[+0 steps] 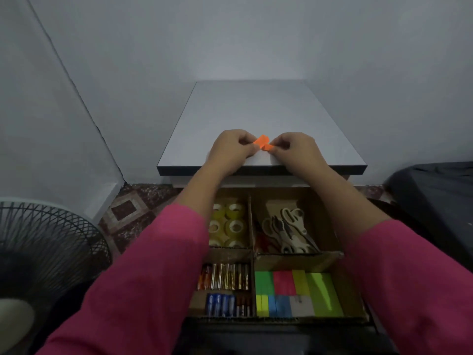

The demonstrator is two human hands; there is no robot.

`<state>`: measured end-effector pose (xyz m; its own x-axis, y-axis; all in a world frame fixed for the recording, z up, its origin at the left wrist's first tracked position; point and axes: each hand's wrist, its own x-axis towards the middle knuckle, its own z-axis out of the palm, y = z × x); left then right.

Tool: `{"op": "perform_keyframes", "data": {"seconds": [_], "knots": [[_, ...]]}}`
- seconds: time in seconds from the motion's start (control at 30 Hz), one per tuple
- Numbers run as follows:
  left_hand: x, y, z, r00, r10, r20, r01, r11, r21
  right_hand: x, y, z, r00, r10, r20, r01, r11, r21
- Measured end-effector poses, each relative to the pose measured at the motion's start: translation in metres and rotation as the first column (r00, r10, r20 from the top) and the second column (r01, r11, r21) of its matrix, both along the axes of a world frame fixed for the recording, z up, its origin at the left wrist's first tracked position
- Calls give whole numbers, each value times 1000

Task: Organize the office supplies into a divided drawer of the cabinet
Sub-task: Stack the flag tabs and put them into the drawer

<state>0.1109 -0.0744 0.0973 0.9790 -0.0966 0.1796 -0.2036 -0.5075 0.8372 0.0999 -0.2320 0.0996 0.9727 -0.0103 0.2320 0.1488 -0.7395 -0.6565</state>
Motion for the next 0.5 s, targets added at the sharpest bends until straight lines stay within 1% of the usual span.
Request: {"op": "perform_keyframes", "data": {"seconds": [0.07,0.13,0.2,0.27,0.33,0.4,0.5], "knots": [[-28,-3,-2,999,-17,39,20,997,-73,-33,-3,0,1000,18,-7,-17,996,82],[-61,-4,-6,998,-20,66,33,980,-195,-69,-8,-5,1000,-7,-28,11,989,146],[-93,-3,-18,999,-35,23,40,961,-275,-107,-16,-13,995,-59,-85,73,983,170],[-119,3,-35,997,-67,-47,53,966,-253,-142,-26,-22,975,-101,-199,131,981,141],[-139,8,-53,989,-93,-119,60,965,-255,-169,-36,-34,936,-143,-321,169,984,55],[-150,12,-66,982,-82,-171,25,949,-313,-188,-43,-48,887,-202,-415,179,979,-94],[-151,13,-77,981,-43,-192,-35,923,-384,-195,-43,-72,848,-283,-448,112,922,-370]]}}
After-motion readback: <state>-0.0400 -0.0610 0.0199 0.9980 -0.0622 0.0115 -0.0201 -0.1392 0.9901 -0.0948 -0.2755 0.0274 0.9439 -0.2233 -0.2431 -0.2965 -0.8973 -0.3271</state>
